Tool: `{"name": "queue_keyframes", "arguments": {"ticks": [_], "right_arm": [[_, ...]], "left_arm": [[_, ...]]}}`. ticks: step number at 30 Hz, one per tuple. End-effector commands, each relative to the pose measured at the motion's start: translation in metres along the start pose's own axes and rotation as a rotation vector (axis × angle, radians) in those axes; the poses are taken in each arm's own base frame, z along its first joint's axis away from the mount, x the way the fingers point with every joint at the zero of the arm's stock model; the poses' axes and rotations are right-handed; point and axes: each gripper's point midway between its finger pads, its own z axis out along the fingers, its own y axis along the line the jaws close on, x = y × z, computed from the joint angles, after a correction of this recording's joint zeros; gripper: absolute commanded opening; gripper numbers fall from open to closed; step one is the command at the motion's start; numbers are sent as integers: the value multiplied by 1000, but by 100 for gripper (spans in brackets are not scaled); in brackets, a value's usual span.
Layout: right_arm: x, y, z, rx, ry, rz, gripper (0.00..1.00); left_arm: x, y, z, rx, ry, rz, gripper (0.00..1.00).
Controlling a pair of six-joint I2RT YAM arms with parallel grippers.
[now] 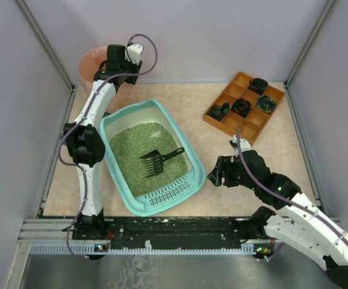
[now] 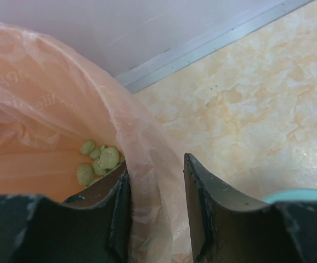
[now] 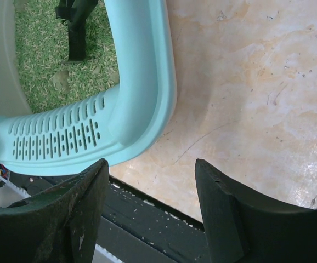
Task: Clean the litter box
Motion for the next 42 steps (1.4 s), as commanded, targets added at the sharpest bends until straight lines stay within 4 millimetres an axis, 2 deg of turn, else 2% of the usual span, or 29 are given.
{"name": "queue_keyframes", "arguments": {"ticks": [1, 4, 6, 9, 14, 18, 21, 26, 29, 30, 31, 34, 36, 38, 42], "right_arm": [[-19, 5, -13, -6, -71, -13, 64], [-20, 3, -14, 3, -76, -15, 64], [-20, 2, -14, 6, -75, -16, 64], [-19, 2, -15, 7, -74, -13, 64], [-21, 1, -19, 15, -84, -8, 64], [-24, 0, -23, 22, -98, -2, 64], [-25, 0, -23, 21, -102, 0, 64], [-24, 2, -21, 13, -94, 5, 64], [-23, 2, -20, 15, -96, 10, 64], [-24, 1, -20, 17, -98, 13, 64], [-24, 1, -20, 19, -99, 13, 64], [-24, -1, -20, 30, -100, 18, 64], [-25, -2, -21, 38, -105, 24, 64], [-26, -3, -22, 46, -107, 27, 64], [-25, -5, -22, 53, -107, 33, 64]], "left_arm": [[-60, -50, -24, 118, -186, 153, 0], [-85, -94, -37, 187, -264, 242, 0], [-101, -135, -46, 256, -315, 292, 0], [-116, -181, -57, 339, -377, 314, 0], [-122, -247, -71, 447, -397, 336, 0], [-122, -279, -90, 529, -403, 322, 0], [-122, -285, -99, 540, -405, 325, 0], [-106, -269, -82, 474, -338, 338, 0], [-106, -258, -80, 456, -339, 306, 0], [-108, -255, -81, 448, -346, 288, 3], [-110, -254, -82, 440, -356, 274, 13], [-116, -248, -83, 404, -386, 220, 52], [-122, -244, -81, 372, -396, 162, 64], [-127, -242, -80, 352, -409, 87, 69], [-137, -250, -83, 310, -460, -16, 74]]}}
